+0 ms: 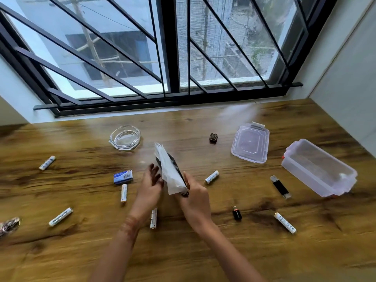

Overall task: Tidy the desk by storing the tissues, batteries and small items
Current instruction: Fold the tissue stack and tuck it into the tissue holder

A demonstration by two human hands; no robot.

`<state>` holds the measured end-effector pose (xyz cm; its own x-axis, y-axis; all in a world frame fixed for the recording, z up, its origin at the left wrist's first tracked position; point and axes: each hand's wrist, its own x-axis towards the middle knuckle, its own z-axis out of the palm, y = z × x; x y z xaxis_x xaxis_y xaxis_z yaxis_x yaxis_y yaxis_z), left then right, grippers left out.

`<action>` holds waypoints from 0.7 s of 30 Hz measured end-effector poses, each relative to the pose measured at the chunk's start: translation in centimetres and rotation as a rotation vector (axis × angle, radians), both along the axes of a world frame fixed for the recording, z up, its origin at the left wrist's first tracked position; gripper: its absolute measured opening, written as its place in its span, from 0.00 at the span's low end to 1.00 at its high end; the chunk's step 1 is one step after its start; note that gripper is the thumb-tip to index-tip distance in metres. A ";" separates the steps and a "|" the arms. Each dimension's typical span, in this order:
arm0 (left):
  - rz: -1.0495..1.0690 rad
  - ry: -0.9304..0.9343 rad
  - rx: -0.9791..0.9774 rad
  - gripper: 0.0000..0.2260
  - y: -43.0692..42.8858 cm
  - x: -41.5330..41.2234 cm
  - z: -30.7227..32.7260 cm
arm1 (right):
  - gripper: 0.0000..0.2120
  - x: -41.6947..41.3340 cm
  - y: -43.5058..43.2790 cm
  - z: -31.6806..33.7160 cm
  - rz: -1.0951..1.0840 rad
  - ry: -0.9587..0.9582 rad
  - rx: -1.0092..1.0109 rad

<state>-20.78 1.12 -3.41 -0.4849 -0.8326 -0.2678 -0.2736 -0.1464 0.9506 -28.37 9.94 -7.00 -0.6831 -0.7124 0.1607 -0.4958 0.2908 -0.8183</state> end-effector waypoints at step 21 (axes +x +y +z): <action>-0.320 0.092 -0.191 0.19 -1.7 -6.1 4.7 | 0.18 -5.6 -1.2 7.3 -0.108 0.031 -0.180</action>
